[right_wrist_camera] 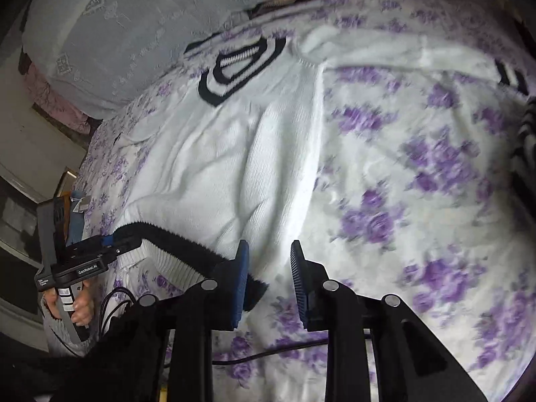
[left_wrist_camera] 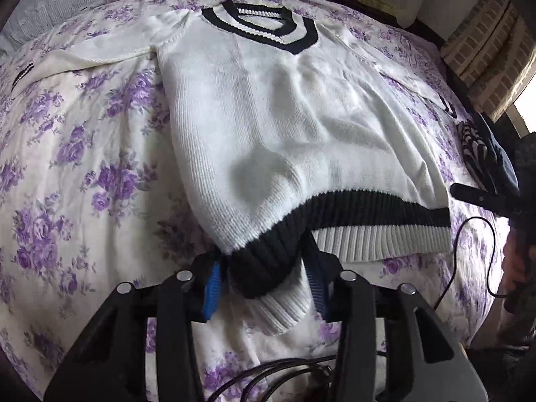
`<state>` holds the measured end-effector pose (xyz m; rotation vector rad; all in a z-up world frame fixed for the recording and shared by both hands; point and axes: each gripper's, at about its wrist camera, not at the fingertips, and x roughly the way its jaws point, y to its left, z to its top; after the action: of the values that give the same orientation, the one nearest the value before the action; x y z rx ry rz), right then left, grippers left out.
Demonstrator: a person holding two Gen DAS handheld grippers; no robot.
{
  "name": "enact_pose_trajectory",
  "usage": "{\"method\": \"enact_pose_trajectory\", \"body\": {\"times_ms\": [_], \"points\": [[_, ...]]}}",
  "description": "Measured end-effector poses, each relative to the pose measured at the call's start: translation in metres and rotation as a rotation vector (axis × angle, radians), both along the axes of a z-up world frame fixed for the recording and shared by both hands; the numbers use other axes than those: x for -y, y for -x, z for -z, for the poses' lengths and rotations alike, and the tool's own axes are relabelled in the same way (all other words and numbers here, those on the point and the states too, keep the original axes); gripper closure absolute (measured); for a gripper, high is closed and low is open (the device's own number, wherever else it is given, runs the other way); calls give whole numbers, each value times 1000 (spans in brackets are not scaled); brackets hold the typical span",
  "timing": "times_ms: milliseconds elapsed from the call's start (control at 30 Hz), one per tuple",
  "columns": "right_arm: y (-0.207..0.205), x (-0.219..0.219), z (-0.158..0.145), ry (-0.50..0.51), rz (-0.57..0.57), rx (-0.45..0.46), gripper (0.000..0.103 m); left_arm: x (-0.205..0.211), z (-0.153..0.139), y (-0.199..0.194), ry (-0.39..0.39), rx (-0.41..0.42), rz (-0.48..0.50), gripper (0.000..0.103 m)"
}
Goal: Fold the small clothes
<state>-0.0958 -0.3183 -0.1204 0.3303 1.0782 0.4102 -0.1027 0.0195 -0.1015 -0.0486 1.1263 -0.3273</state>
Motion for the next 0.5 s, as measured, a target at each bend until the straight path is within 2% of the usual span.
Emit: {"method": "enact_pose_trajectory", "body": {"times_ms": [67,133,200,267,333,367,400,433,500], "points": [[10,-18,10,52,-28,22,74,6,5,10,-33,8,38,67],[22,-26,7,131,-37,95,89,7,8,14,-37,23,44,76],[30,-19,-10,111,-31,132,93,2,2,14,11,12,39,83],[39,-8,-29,128,-32,169,94,-1,-12,21,48,24,76,84],[38,1,-29,155,-42,130,94,2,-14,26,46,7,110,84],[35,2,-17,192,-73,67,100,3,-6,24,31,-30,111,84],[34,1,-1,237,-90,14,101,2,6,21,5,-67,98,82],[34,0,14,282,-80,-30,100,-1,13,19,15,-85,87,80],[39,3,12,262,-62,-3,101,-5,5,23,34,-70,67,75]]}}
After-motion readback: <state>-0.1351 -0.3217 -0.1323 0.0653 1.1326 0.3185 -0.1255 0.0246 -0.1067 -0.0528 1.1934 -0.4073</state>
